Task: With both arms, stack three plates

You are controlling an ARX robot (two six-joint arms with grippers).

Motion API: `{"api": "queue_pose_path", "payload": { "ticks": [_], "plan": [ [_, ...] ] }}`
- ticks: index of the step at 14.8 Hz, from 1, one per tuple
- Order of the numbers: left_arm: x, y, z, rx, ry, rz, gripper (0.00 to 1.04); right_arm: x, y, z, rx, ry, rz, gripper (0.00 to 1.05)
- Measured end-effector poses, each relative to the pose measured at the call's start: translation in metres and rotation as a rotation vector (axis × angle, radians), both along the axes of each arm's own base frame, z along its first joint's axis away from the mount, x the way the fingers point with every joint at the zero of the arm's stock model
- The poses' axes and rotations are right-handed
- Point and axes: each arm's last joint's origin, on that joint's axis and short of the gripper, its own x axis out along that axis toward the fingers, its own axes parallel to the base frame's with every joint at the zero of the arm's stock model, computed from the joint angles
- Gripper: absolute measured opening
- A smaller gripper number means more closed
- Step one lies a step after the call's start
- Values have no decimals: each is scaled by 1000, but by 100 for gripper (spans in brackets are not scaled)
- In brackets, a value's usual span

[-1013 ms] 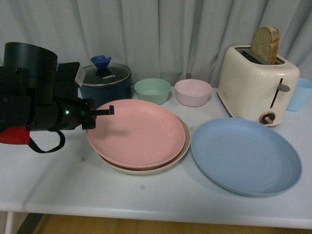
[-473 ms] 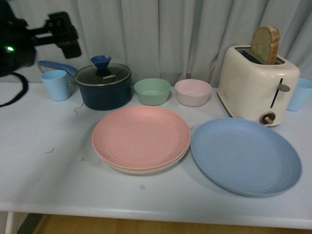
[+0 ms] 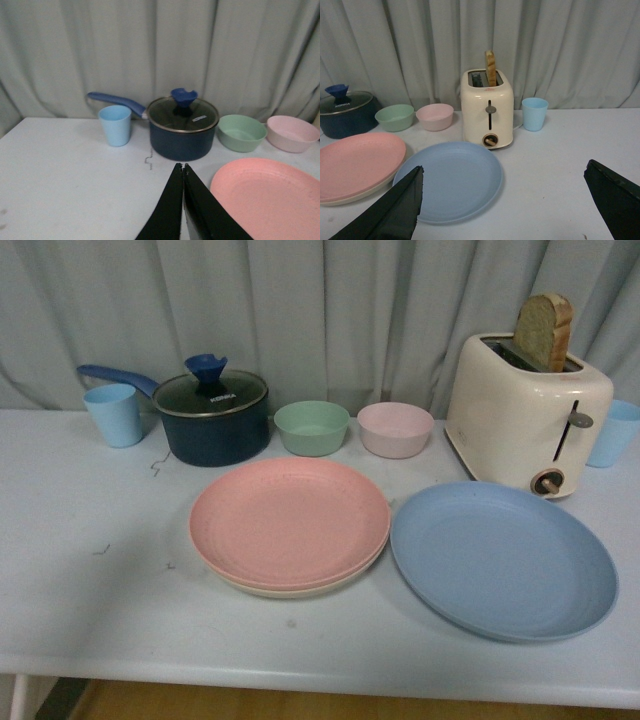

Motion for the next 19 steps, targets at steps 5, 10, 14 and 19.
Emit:
{"api": "queue_pose_path", "payload": {
  "ticks": [5,10,14,19],
  "plan": [
    [-48,2,-1,2,10,7,2,0,0,0,0,0,0,98],
    [-80,2,-1,2,13,8,2,0,0,0,0,0,0,98],
    [-98,2,0,2,6,8,2,0,0,0,0,0,0,98],
    [-113,2,6,2,-10,8,2,0,0,0,0,0,0,98]
  ]
}}
